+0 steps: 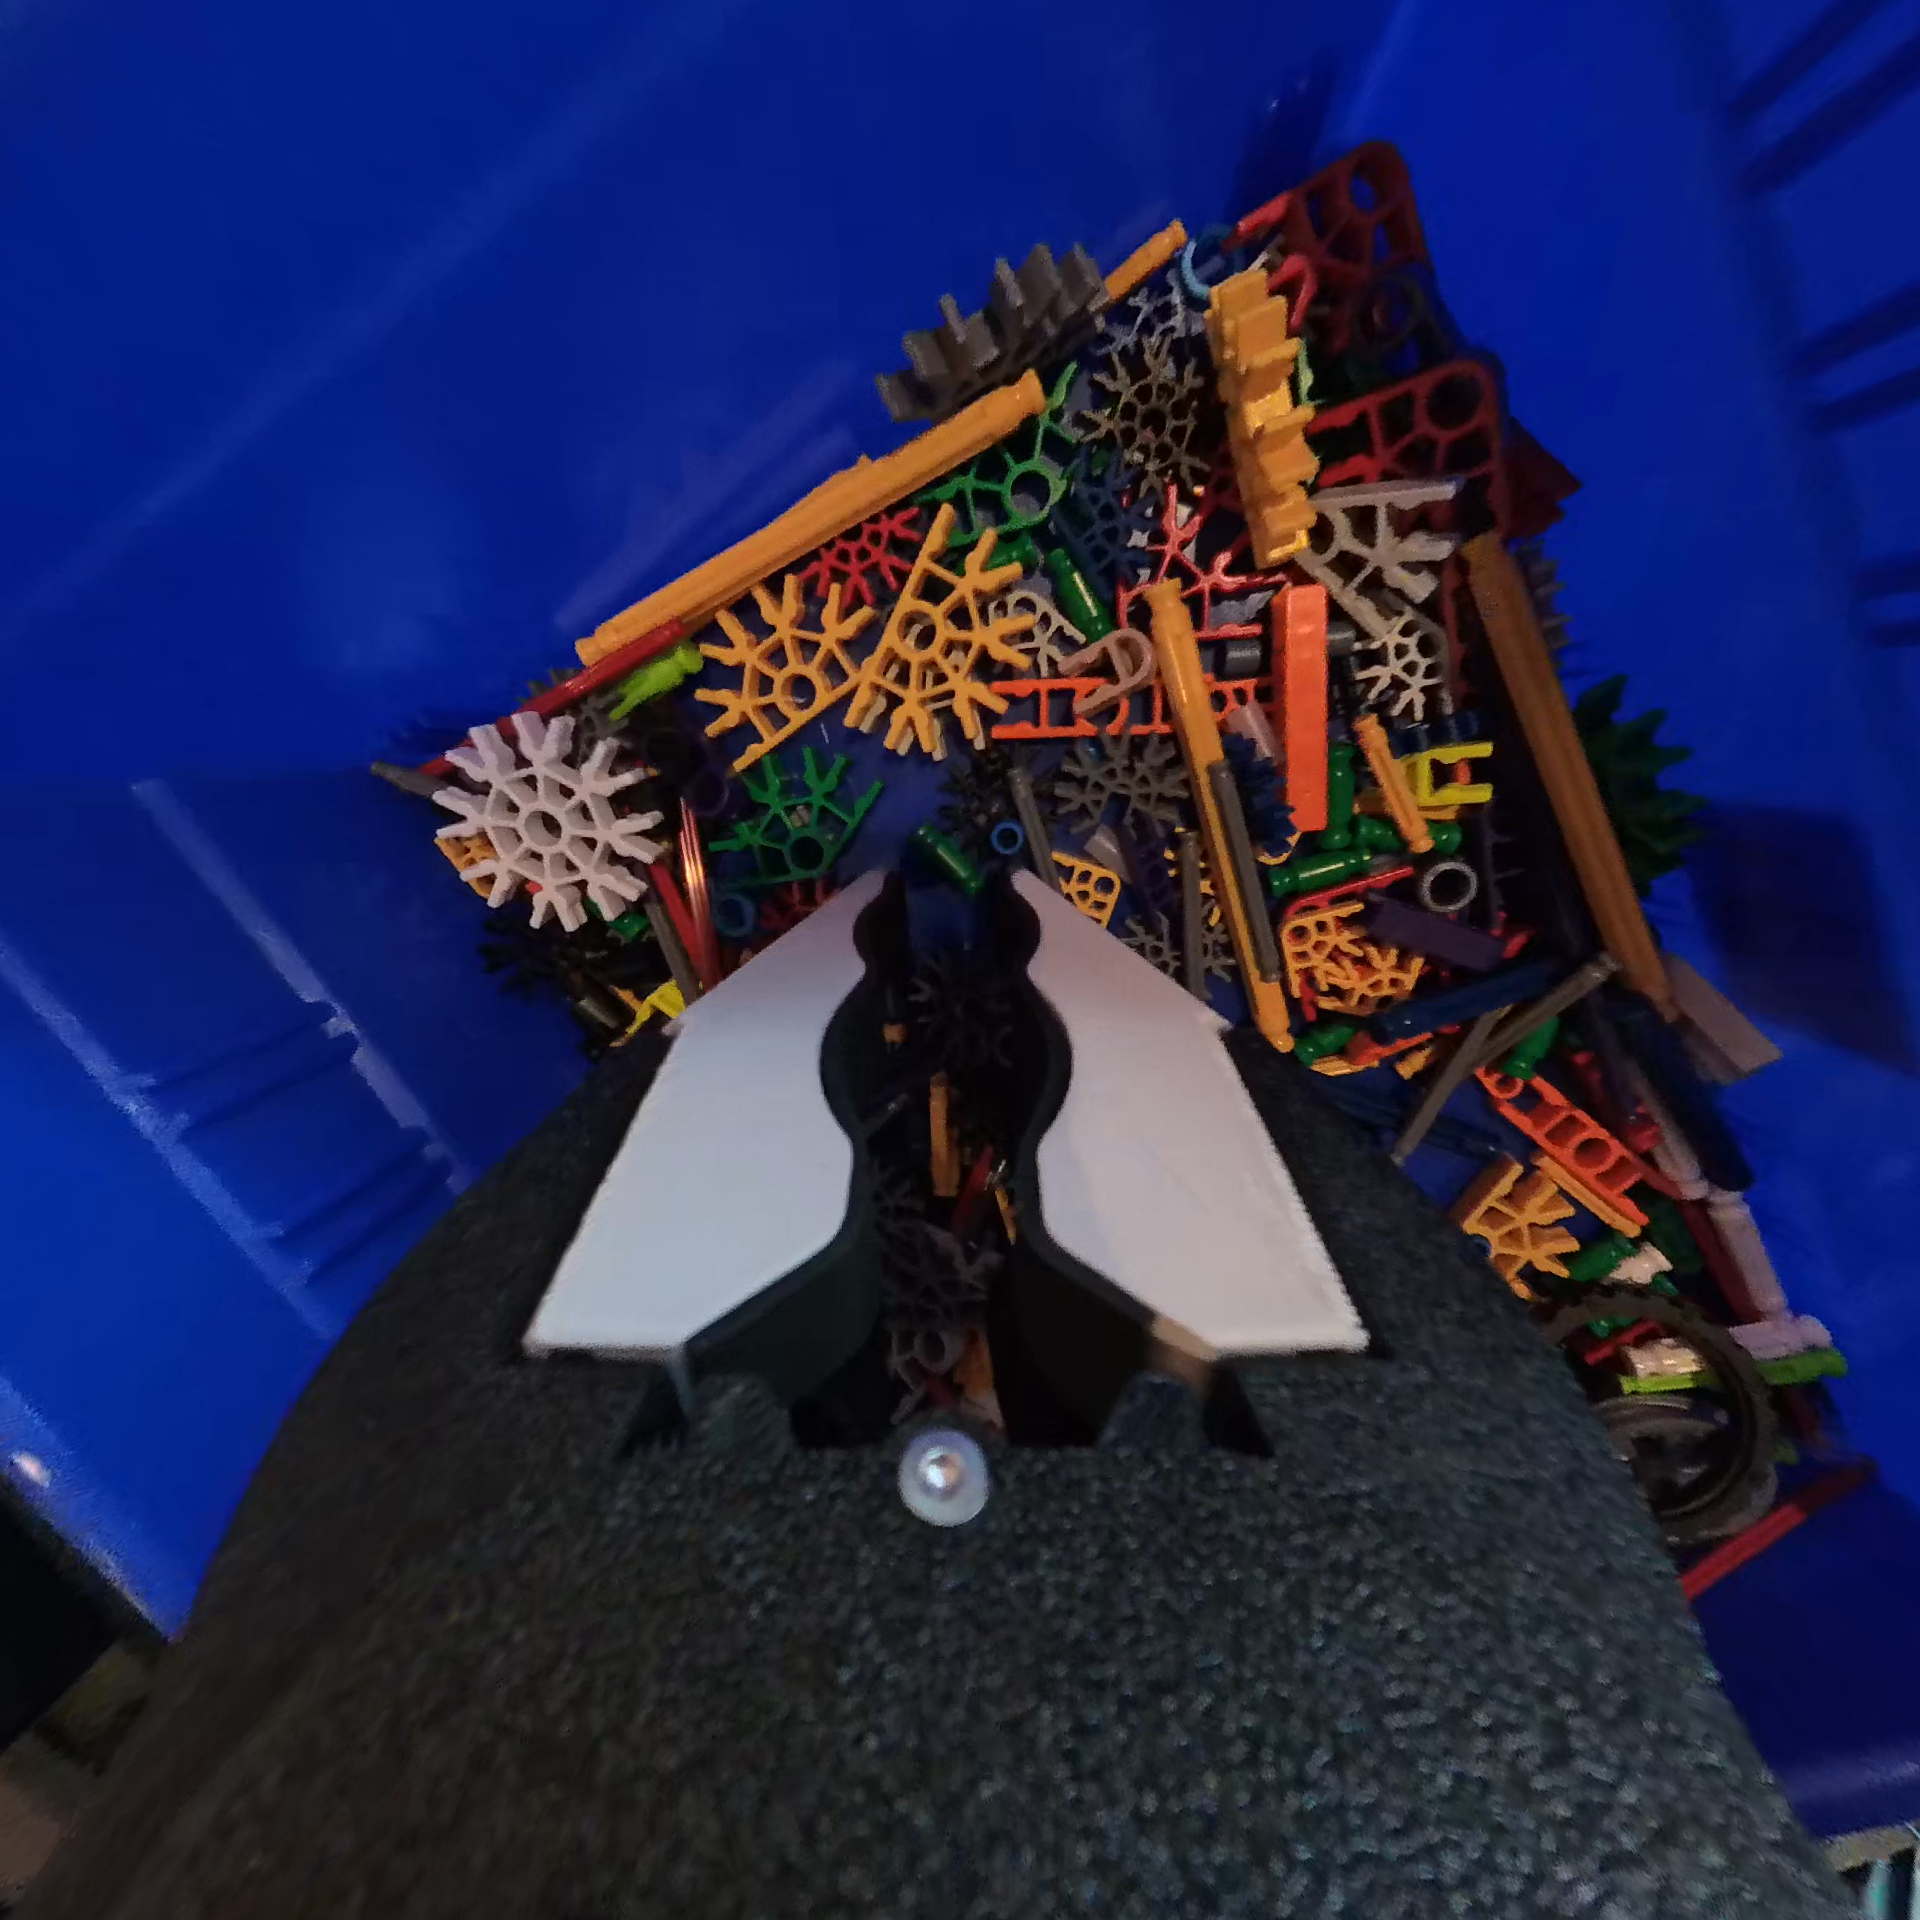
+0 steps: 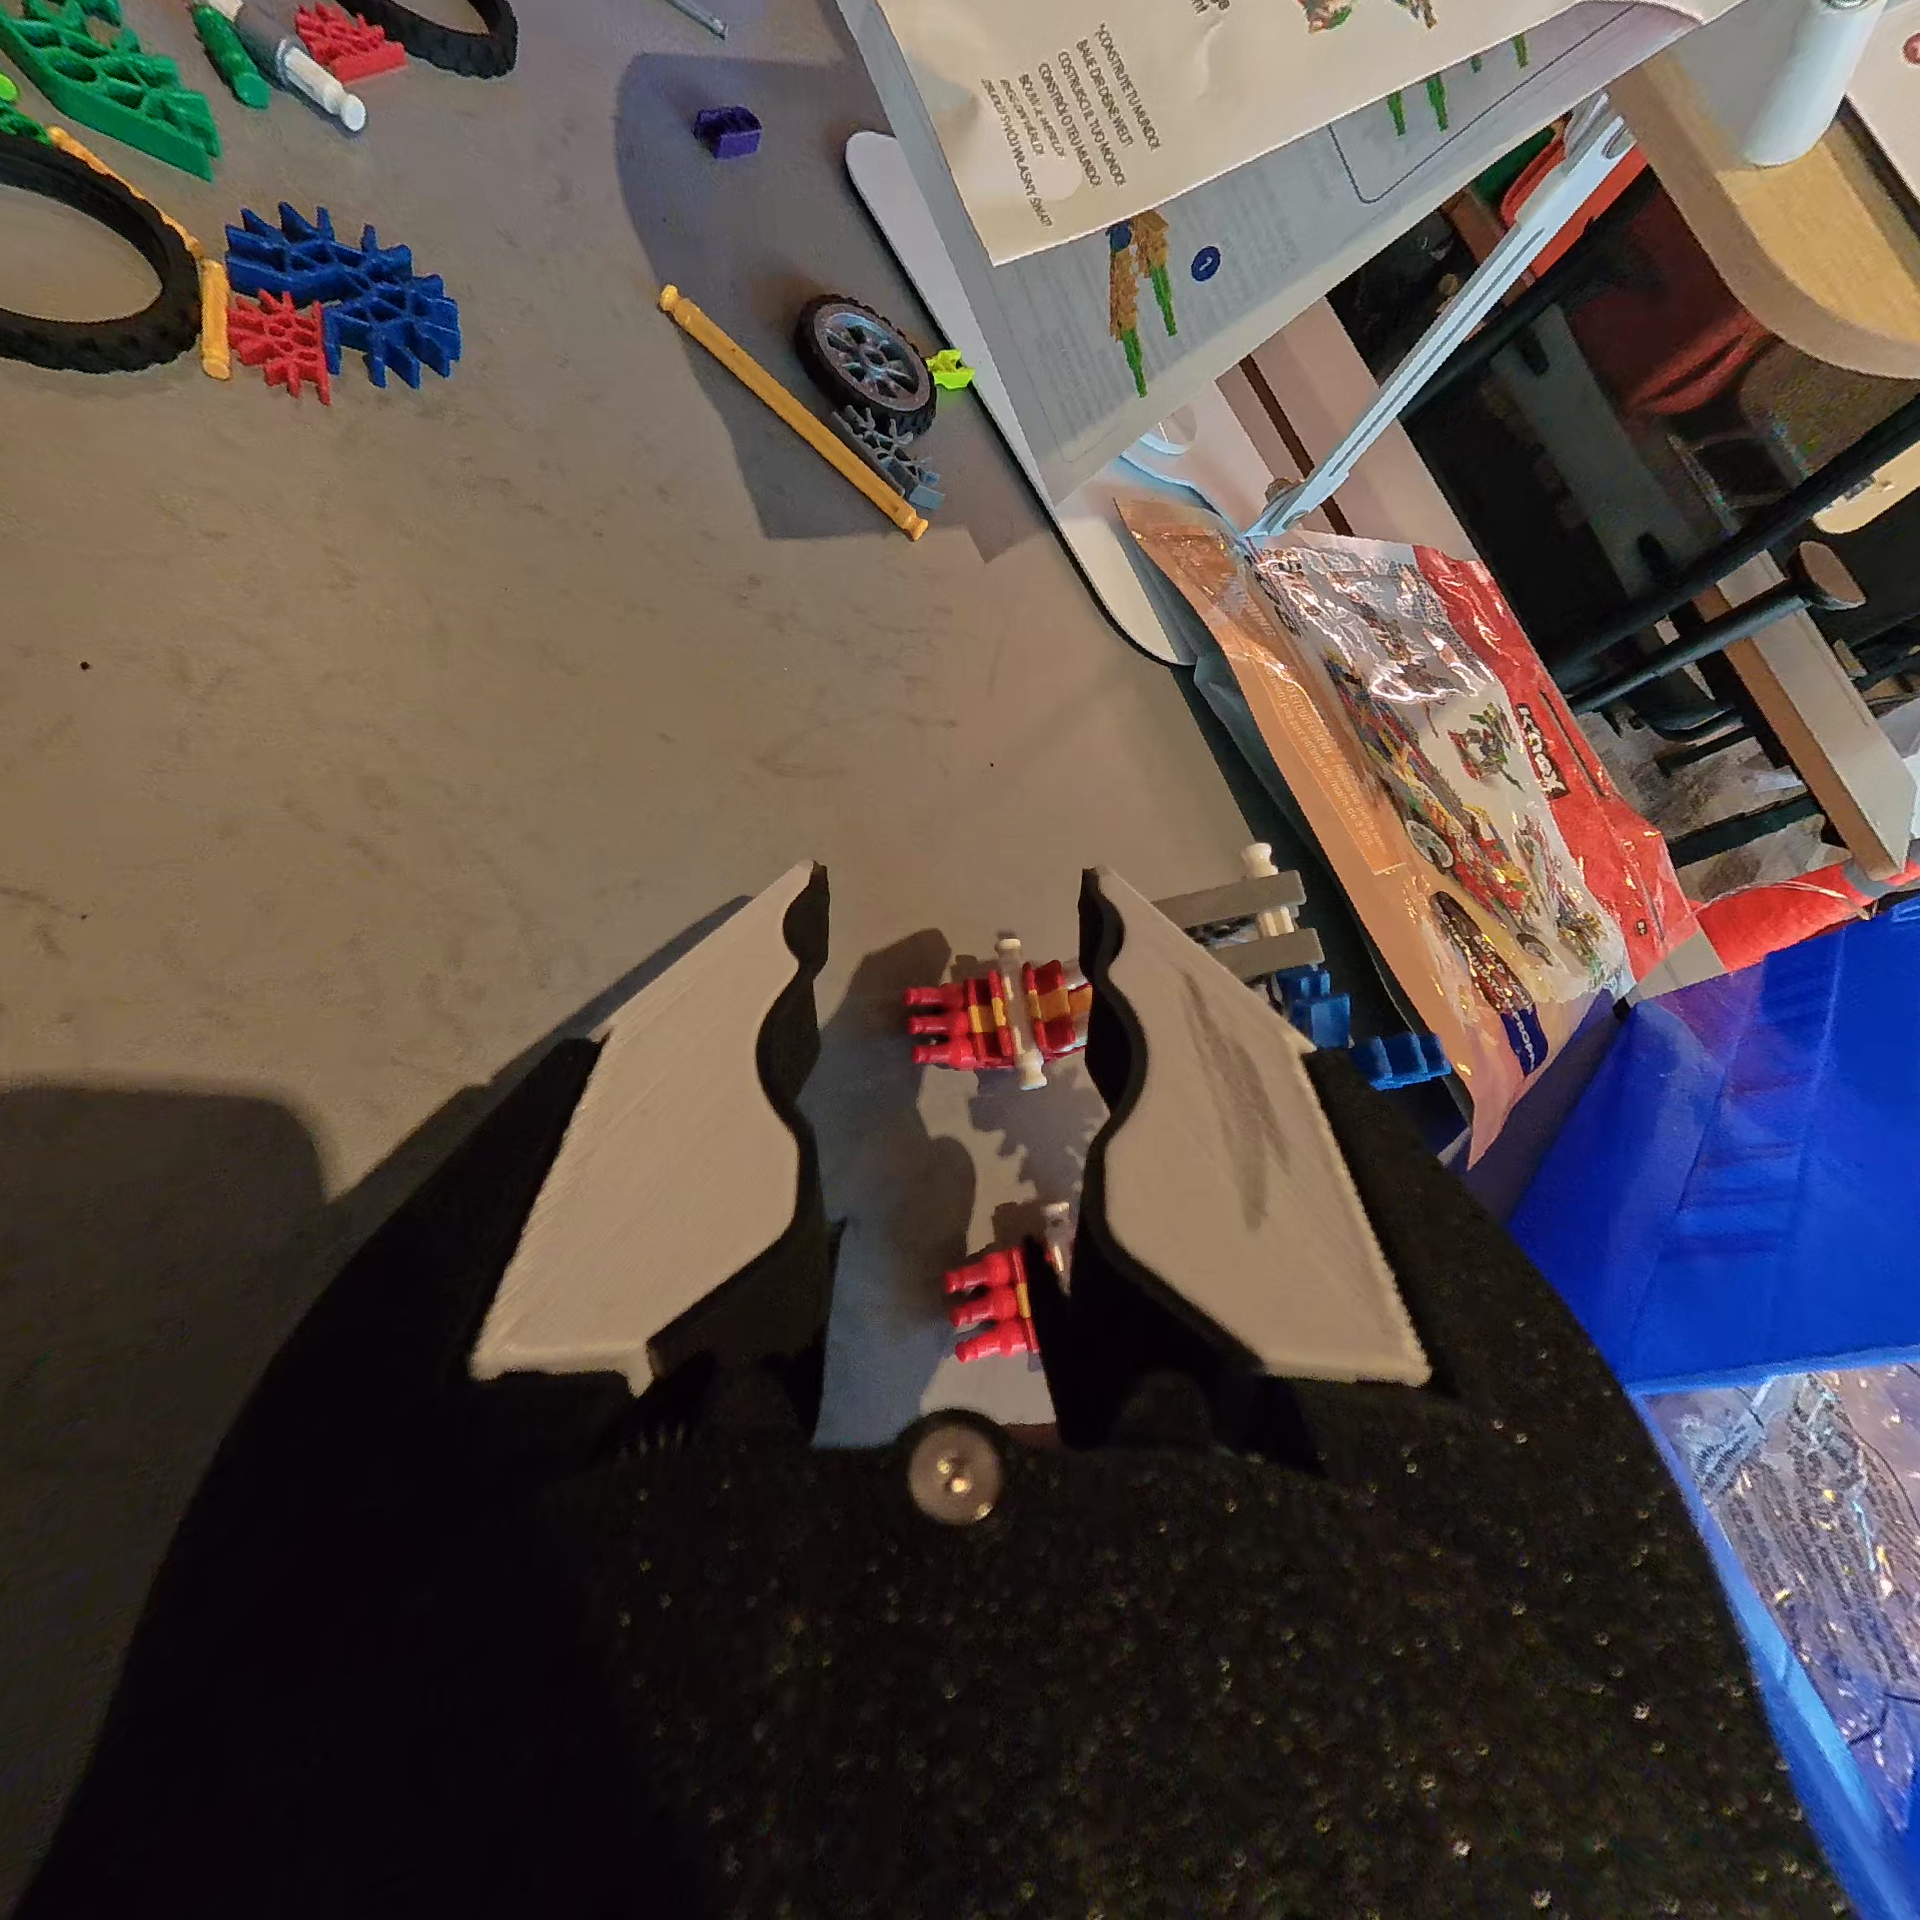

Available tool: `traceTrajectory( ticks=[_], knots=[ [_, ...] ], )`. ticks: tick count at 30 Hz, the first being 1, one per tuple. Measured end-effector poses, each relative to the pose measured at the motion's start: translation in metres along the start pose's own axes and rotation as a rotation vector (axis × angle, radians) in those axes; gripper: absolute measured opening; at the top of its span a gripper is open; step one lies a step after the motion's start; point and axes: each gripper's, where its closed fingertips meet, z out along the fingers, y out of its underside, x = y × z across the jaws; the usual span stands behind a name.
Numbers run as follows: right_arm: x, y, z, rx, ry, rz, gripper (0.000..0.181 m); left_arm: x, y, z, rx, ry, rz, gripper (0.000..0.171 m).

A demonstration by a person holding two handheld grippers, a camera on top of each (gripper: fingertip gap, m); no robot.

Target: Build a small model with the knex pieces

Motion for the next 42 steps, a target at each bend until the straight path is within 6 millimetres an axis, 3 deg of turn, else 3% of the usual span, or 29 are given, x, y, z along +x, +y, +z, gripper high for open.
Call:
traceTrajectory(
  ticks=[24,28,31,34,37,40,42],
  knots=[
    [0.0,0.0,0.0,-0.004,0.001,-0.002,0.048,-0.003,-0.005,0.001,0.013,-0.011,-0.023,0.006],
    [0.0,0.0,-0.001,-0.003,0.002,-0.003,0.048,-0.005,-0.008,-0.009,0.041,-0.021,-0.026,0.006],
    [0.0,0.0,-0.001,-0.003,0.002,-0.004,0.048,0.002,-0.018,-0.032,0.087,-0.042,-0.002,0.005],
    [-0.001,0.0,-0.001,-0.005,0.001,-0.007,0.048,0.038,-0.048,-0.072,0.199,-0.034,0.089,0.005],
    [-0.002,0.001,0.0,-0.009,-0.001,-0.007,0.048,0.102,-0.083,-0.107,0.303,0.006,0.241,0.005],
    [-0.001,0.001,0.0,-0.011,-0.001,-0.006,0.048,0.177,-0.103,-0.107,0.317,0.039,0.438,0.005],
    [-0.001,0.001,0.0,-0.011,0.0,-0.007,0.048,0.238,-0.104,-0.086,0.295,0.149,0.537,0.005]
  ],
)
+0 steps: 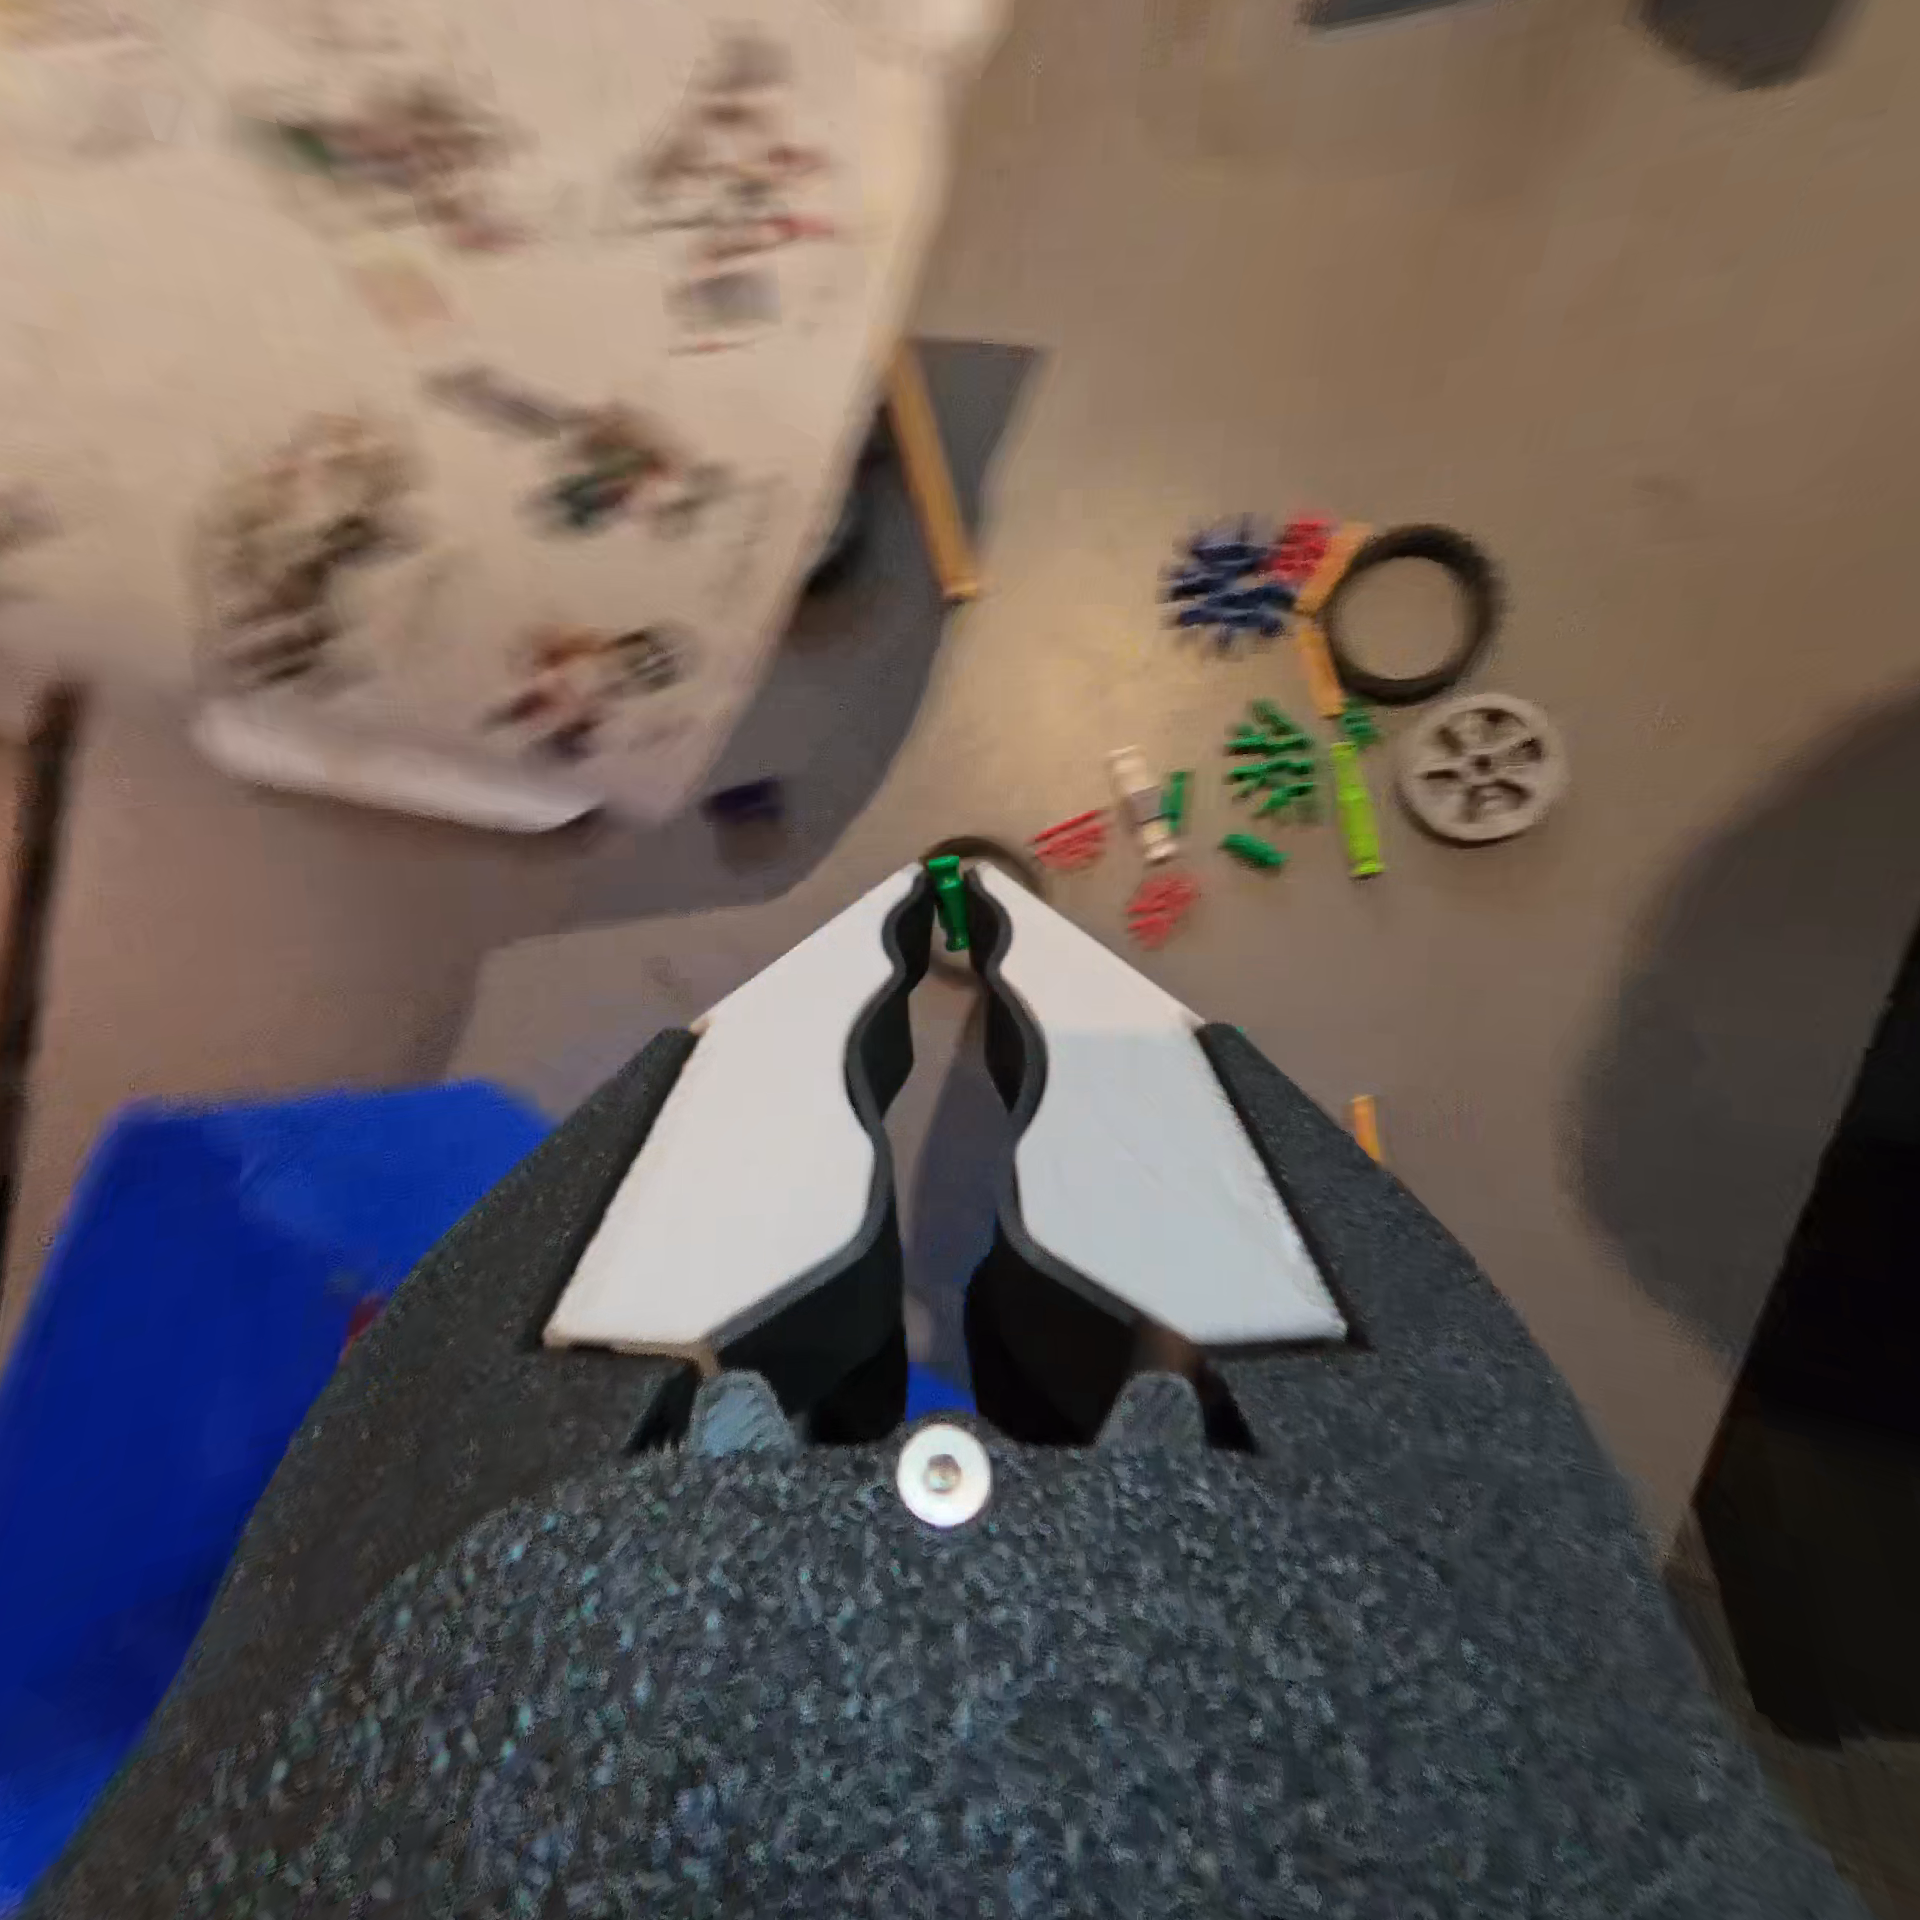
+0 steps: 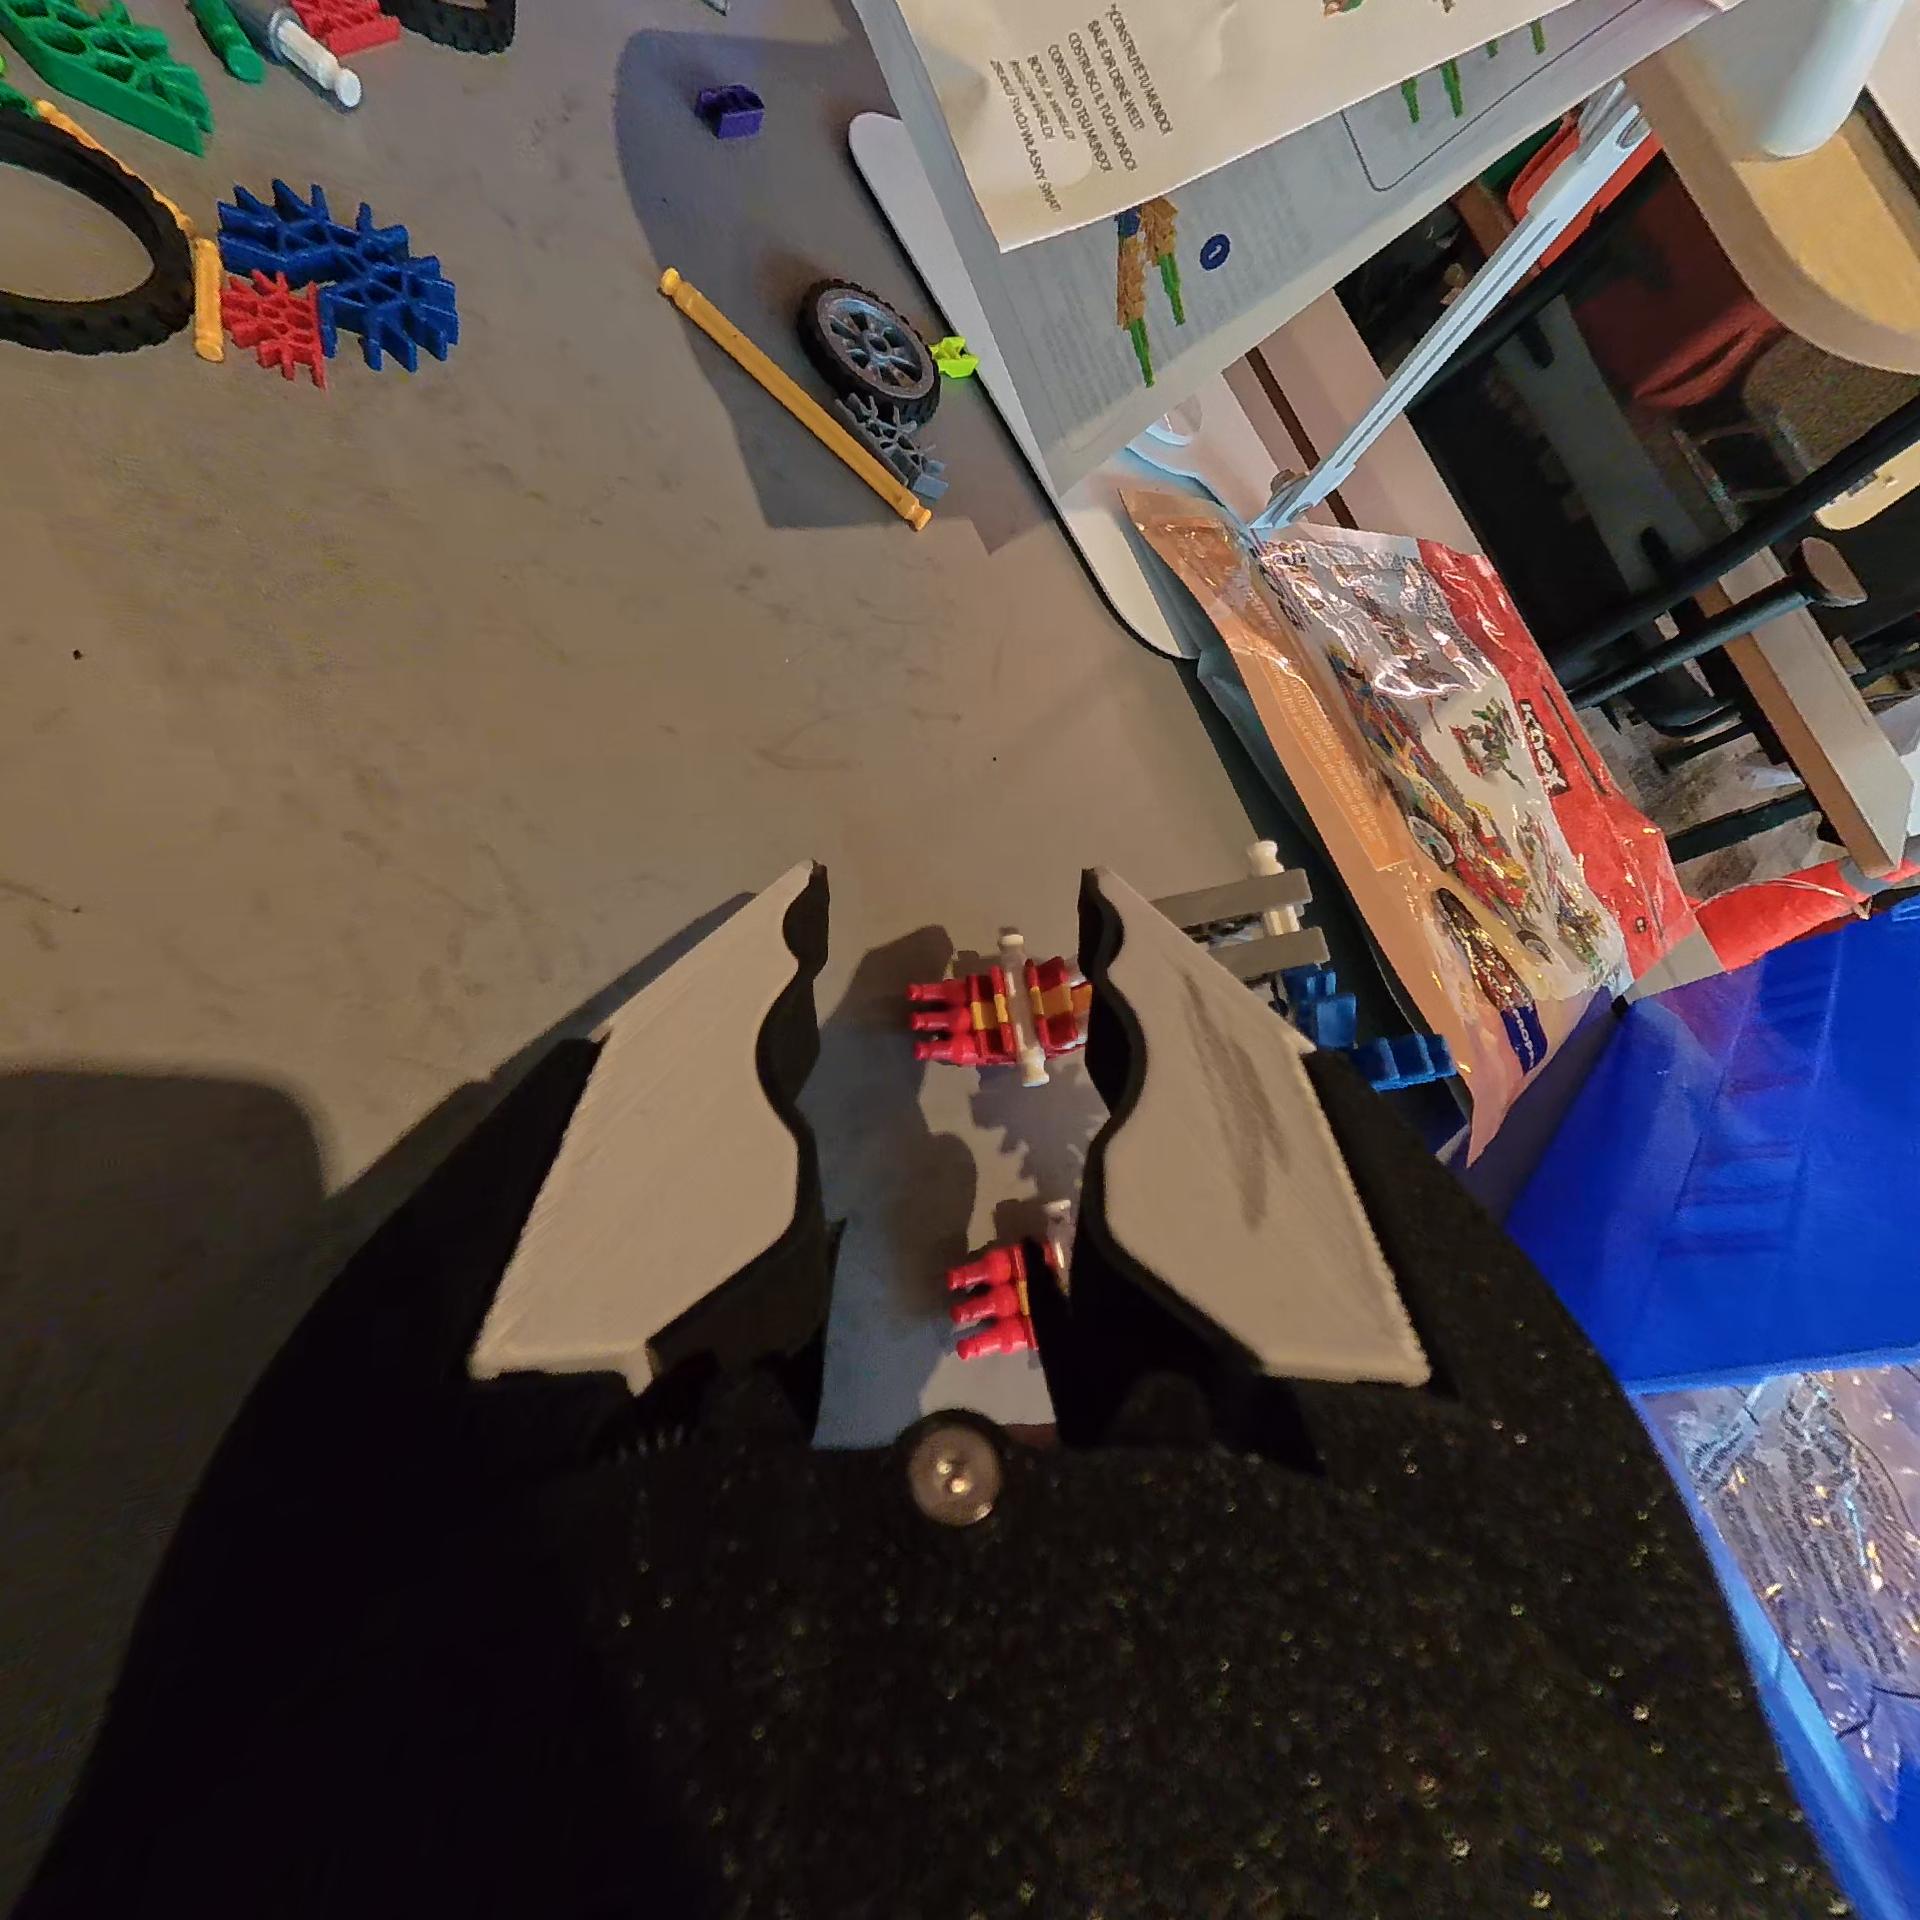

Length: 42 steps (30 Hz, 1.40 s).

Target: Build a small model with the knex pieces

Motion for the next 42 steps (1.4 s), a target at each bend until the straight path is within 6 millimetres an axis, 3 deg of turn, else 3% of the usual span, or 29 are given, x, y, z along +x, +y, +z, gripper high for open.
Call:
traceTrajectory(
  ticks=[3,6,12,15,18,21,23,25,27,29,34,38,42],
  knots=[
    [0.0,-0.002,-0.001,0.006,0.0,-0.001,0.048,0.051,-0.004,0.047,-0.052,0.093,0.104,0.005],
    [-0.001,-0.003,-0.001,0.009,-0.002,-0.005,0.048,0.07,-0.003,0.07,-0.077,0.152,0.12,0.006],
    [0.0,-0.004,-0.002,0.014,0.005,-0.007,0.048,0.073,-0.001,0.085,-0.069,0.169,0.098,0.011],
    [0.0,-0.005,-0.003,0.015,0.005,-0.01,0.048,0.065,-0.001,0.075,-0.074,0.147,0.099,0.016],
    [0.0,-0.005,-0.003,0.015,0.008,-0.012,0.048,0.04,-0.012,0.034,-0.012,0.068,0.073,0.015],
    [0.0,-0.005,-0.003,0.015,0.008,-0.012,0.048,-0.017,-0.009,-0.024,0.053,-0.137,0.031,0.012],
    [-0.001,-0.005,-0.003,0.014,0.005,-0.014,0.048,-0.063,0.014,-0.055,0.044,-0.254,-0.039,0.012],
    [-0.001,-0.005,-0.002,0.012,0.003,-0.014,0.048,-0.099,0.051,-0.067,-0.015,-0.297,-0.107,0.016],
    [-0.001,-0.004,-0.002,0.011,0.005,-0.013,0.048,-0.13,0.091,-0.066,-0.085,-0.333,-0.176,0.017],
    [0.0,-0.004,-0.002,0.008,0.007,-0.01,0.048,-0.147,0.132,-0.053,-0.166,-0.31,-0.243,0.023],
    [-0.001,-0.002,-0.001,0.001,0.001,-0.01,0.048,-0.167,0.205,-0.015,-0.307,-0.281,-0.337,0.035],
    [-0.002,0.0,0.0,-0.008,-0.005,-0.009,0.048,-0.172,0.225,0.004,-0.327,-0.259,-0.382,0.036],
    [-0.002,0.002,0.001,-0.012,-0.006,-0.004,0.048,-0.18,0.226,0.005,-0.303,-0.237,-0.448,0.038]
  ],
)
